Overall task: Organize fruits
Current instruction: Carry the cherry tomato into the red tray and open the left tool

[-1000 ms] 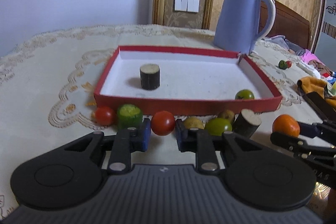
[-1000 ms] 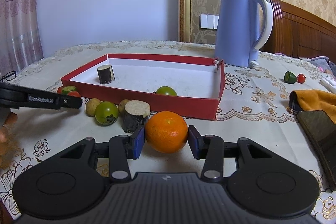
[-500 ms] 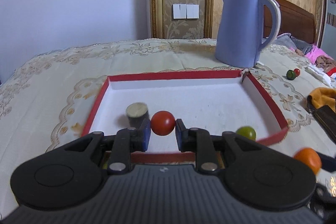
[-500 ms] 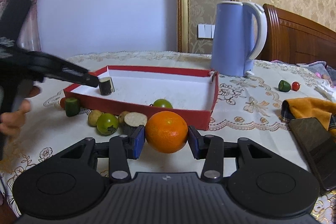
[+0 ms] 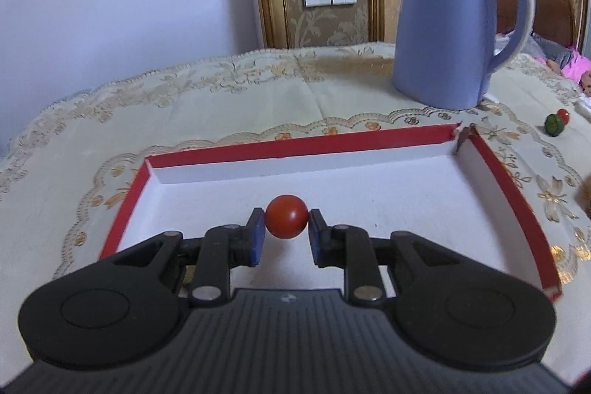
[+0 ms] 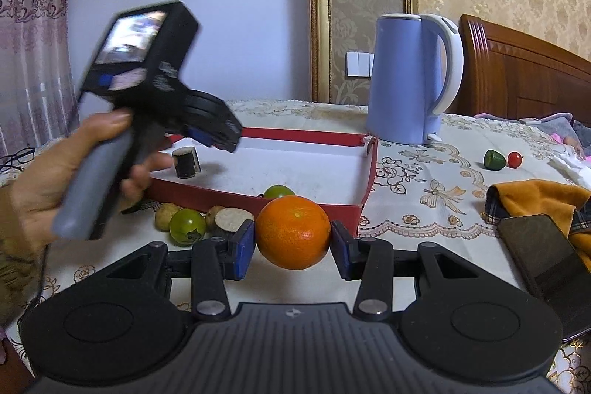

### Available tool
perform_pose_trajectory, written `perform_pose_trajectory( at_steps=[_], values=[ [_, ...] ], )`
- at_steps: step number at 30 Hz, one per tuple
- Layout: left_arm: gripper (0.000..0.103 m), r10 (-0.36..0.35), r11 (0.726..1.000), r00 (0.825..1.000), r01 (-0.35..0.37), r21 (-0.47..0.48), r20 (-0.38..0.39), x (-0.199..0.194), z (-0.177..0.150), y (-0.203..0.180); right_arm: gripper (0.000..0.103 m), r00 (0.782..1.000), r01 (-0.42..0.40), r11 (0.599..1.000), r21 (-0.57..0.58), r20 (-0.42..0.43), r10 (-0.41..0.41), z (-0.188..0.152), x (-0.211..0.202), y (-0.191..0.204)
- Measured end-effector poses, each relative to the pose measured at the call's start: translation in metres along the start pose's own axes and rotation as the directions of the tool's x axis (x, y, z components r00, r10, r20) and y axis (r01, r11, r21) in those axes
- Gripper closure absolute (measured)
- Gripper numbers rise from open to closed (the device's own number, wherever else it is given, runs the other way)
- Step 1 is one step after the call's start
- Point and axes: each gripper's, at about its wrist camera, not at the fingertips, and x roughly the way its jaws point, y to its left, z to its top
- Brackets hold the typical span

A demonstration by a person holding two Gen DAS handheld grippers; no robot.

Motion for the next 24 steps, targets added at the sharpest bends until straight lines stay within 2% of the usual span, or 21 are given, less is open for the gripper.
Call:
perform_pose_trajectory(
  at_steps=[5, 7, 9, 14, 16, 17, 18, 21, 24],
  values=[
    [0.079, 0.007, 1.0, 1.0, -0.007, 0.014, -0.022, 0.012, 0.001, -0.009, 0.06, 1.0, -0.003, 1.0, 0.001, -0.002, 0.003, 0.001, 0.001, -0.001],
    [0.074, 0.019, 1.0, 1.0, -0.019, 0.025, -0.017, 0.012, -0.001, -0.011, 0.06, 1.0, -0.001, 1.0, 0.002, -0.004, 0.001, 0.001, 0.001, -0.002],
    [0.061, 0.032, 0.999, 0.999, -0.032, 0.034, -0.004, 0.007, -0.003, -0.012, 0.06, 1.0, 0.003, 1.0, 0.004, -0.006, -0.003, 0.001, 0.002, -0.002],
    [0.051, 0.047, 0.998, 0.998, -0.048, 0.03, 0.03, -0.021, -0.012, 0.001, 0.06, 1.0, 0.006, 1.0, 0.003, -0.009, -0.006, 0.001, 0.002, 0.0],
    [0.037, 0.058, 0.998, 0.998, -0.058, 0.013, 0.037, -0.036, -0.019, 0.011, 0.06, 1.0, 0.007, 1.0, -0.001, -0.01, -0.007, 0.002, 0.002, 0.002],
    [0.025, 0.066, 0.998, 0.997, -0.066, 0.0, 0.048, -0.043, -0.024, 0.017, 0.06, 1.0, 0.007, 1.0, -0.002, -0.01, -0.007, 0.002, 0.003, 0.004],
    [0.02, 0.075, 0.997, 0.995, -0.074, -0.009, 0.061, -0.052, -0.03, 0.022, 0.06, 1.0, 0.007, 1.0, -0.004, -0.01, -0.007, 0.003, 0.003, 0.005],
    [0.015, 0.106, 0.994, 0.99, -0.104, -0.029, 0.091, -0.074, -0.049, 0.036, 0.06, 1.0, 0.008, 1.0, -0.009, -0.011, -0.008, 0.004, 0.006, 0.008],
    [0.015, 0.104, 0.993, 0.991, -0.098, -0.072, 0.08, -0.086, -0.067, 0.054, 0.06, 1.0, 0.008, 1.0, -0.014, -0.016, -0.008, 0.005, 0.009, 0.011]
  ],
)
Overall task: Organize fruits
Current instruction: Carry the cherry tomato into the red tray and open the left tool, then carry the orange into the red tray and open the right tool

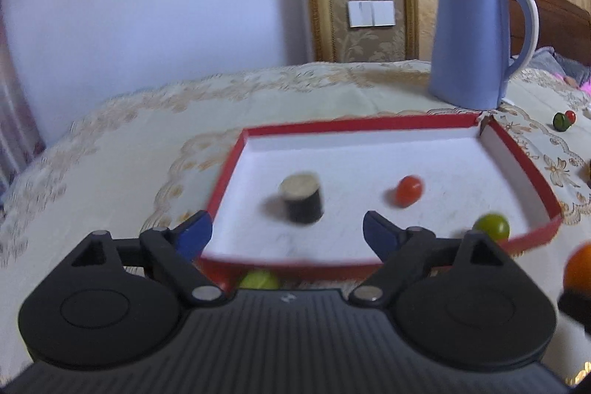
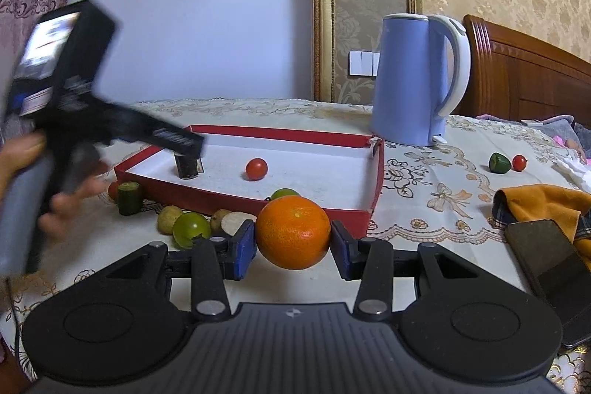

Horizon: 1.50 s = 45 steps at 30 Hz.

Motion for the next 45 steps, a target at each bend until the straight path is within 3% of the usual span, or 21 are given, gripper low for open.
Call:
perform_pose_trajectory(
  at_steps=[5, 12, 27, 30, 32, 35, 38, 45],
  values=[
    [0.011, 0.001, 0.996, 1.0, -0.003, -0.086, -0.023, -0.009, -0.027, 0.027, 0.06, 1.0, 0.001, 1.0, -0.002, -0.005, -0.001, 0.003, 0.006, 0.002],
    [0.01, 0.002, 0.995, 0.999, -0.006, -0.103, -0.042, -0.011, -0.052, 0.034, 0.06, 1.0, 0.009, 1.0, 0.011, -0.017, -0.009, 0.02, 0.028, -0.005],
    [0.008, 0.019, 0.995, 1.0, -0.018, -0.096, 0.007, -0.017, -0.061, 0.034, 0.06, 0.99, 0.094, 0.991, 0.1, -0.111, -0.082, 0.06, 0.121, -0.037],
    [0.007, 0.015, 0.994, 1.0, -0.013, -0.105, 0.018, -0.019, -0.061, 0.035, 0.05, 0.983, 0.13, 0.989, 0.074, -0.141, -0.119, 0.06, 0.134, -0.038],
    [0.005, 0.015, 0.993, 1.0, -0.012, -0.117, 0.024, -0.02, -0.061, 0.037, 0.045, 0.984, 0.13, 0.989, 0.069, -0.13, -0.12, 0.059, 0.129, -0.037],
    [0.005, 0.013, 0.99, 1.0, -0.009, -0.14, 0.026, -0.02, -0.061, 0.04, 0.045, 0.989, 0.134, 0.989, 0.061, -0.072, -0.13, 0.058, 0.102, -0.034],
    [0.002, 0.015, 0.987, 1.0, -0.011, -0.16, 0.027, -0.021, -0.06, 0.043, 0.045, 0.996, 0.087, 0.996, 0.032, -0.029, -0.086, 0.047, 0.066, -0.024],
    [0.0, 0.034, 0.989, 0.999, -0.03, -0.146, 0.026, -0.021, -0.061, 0.039, 0.045, 0.997, -0.036, 0.999, -0.037, -0.074, 0.033, 0.012, 0.031, 0.006]
  ],
)
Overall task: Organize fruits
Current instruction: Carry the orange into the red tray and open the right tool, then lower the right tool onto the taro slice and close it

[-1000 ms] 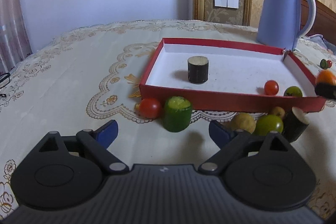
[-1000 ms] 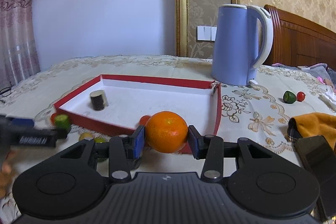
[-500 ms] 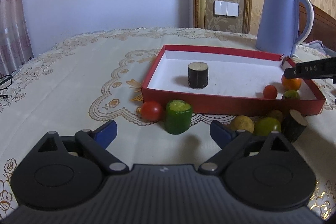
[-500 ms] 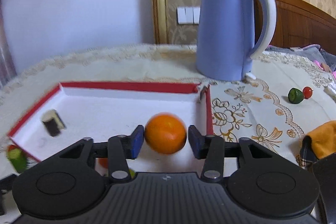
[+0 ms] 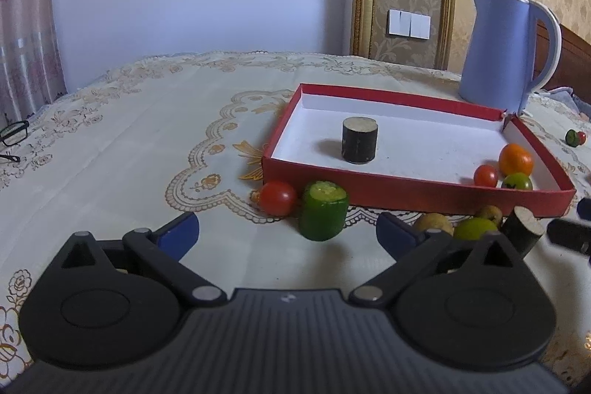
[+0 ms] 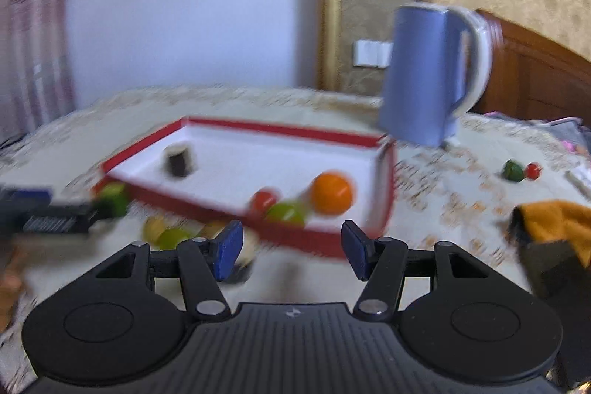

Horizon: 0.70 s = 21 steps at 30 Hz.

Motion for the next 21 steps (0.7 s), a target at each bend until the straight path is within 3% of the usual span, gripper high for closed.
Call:
perform_pose_trajectory(
  at_steps=[7, 18, 21],
  values=[
    [0.0, -0.003, 1.0, 1.0, 0.003, 0.0, -0.003, 0.001, 0.0, 0.0, 0.045, 0.999, -0.037, 0.999, -0.003, -0.037, 0.037, -0.005, 0.014, 0.015],
    [0.0, -0.015, 1.0, 1.0, 0.015, -0.009, -0.004, 0.001, 0.0, 0.003, 0.045, 0.996, -0.004, 0.999, -0.034, -0.093, 0.001, -0.003, 0.037, 0.023],
    [0.0, -0.016, 1.0, 1.0, 0.016, -0.005, -0.005, 0.001, 0.0, 0.002, 0.054, 0.994, -0.026, 0.999, -0.036, -0.107, 0.022, -0.003, 0.042, 0.024]
  ],
)
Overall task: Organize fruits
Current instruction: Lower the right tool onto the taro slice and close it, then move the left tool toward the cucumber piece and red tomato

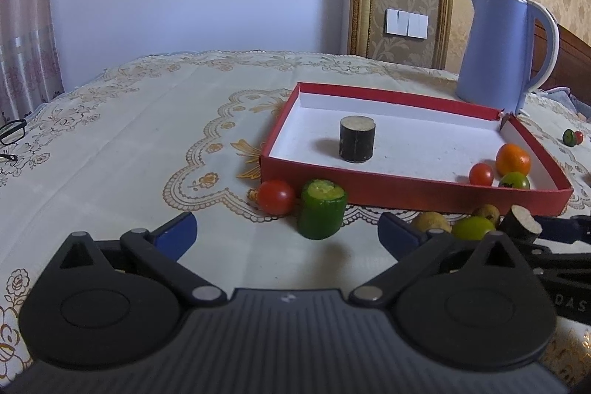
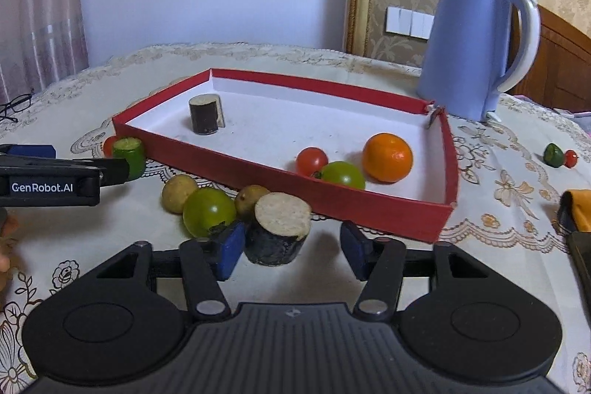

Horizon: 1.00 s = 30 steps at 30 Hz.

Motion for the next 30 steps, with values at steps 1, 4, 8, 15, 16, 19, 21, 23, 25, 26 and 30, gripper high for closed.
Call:
perform_pose_trajectory(
  at_steps=[1, 4, 8, 15, 16, 19, 21, 23, 25, 26, 30],
  values=[
    [0.0, 0.002, 1.0, 1.0, -0.002, 0.001, 0.001, 0.0, 0.0, 0.0, 0.056, 1.0, -0.007, 1.0, 0.002, -0.002, 0.007, 0.0, 0.001, 0.001],
    [0.0, 0.004, 1.0, 1.0, -0.004, 0.006, 0.004, 0.0, -0.001, -0.001, 0.065, 1.0, -0.026, 1.0, 0.007, -0.006, 0.026, 0.0, 0.002, 0.002],
    [0.0, 0.006, 1.0, 1.0, -0.006, 0.011, 0.006, -0.001, -0.001, -0.002, 0.066, 1.0, -0.019, 1.0, 0.005, -0.004, 0.019, -0.001, -0.001, 0.001],
    [0.0, -0.017, 1.0, 1.0, 0.016, 0.021, 0.016, -0.003, -0.001, -0.002, 0.067, 0.999, 0.016, 0.999, 0.029, 0.027, -0.017, -0.007, -0.019, -0.009],
    [0.0, -0.026, 0.999, 0.999, 0.025, 0.03, 0.022, -0.005, -0.001, -0.003, 0.067, 0.999, 0.018, 0.999, 0.032, 0.035, -0.019, -0.008, -0.023, -0.01],
    [0.0, -0.048, 0.996, 0.998, 0.045, 0.075, 0.037, -0.011, -0.003, -0.007, 0.069, 0.998, 0.02, 0.999, 0.039, 0.06, -0.022, -0.013, -0.037, -0.014],
    [0.0, -0.075, 0.993, 0.997, 0.071, 0.099, 0.03, -0.014, -0.004, -0.006, 0.071, 0.997, 0.016, 0.999, 0.048, 0.074, -0.02, -0.016, -0.044, -0.016],
    [0.0, -0.083, 0.991, 0.996, 0.079, 0.109, 0.037, -0.018, -0.004, -0.003, 0.071, 0.997, 0.013, 0.999, 0.04, 0.075, -0.016, -0.018, -0.047, -0.016],
    [0.0, -0.075, 0.992, 0.997, 0.072, 0.103, 0.031, -0.019, -0.003, 0.003, 0.071, 0.998, 0.012, 0.999, 0.037, 0.066, -0.014, -0.02, -0.044, -0.017],
    [0.0, -0.074, 0.993, 0.997, 0.071, 0.098, 0.032, -0.02, -0.002, 0.006, 0.07, 0.998, 0.001, 0.999, 0.045, 0.064, -0.004, -0.02, -0.042, -0.019],
    [0.0, -0.077, 0.993, 0.997, 0.074, 0.089, 0.029, -0.023, 0.0, 0.014, 0.07, 0.999, 0.006, 0.999, 0.035, 0.046, -0.007, -0.023, -0.035, -0.015]
  ],
)
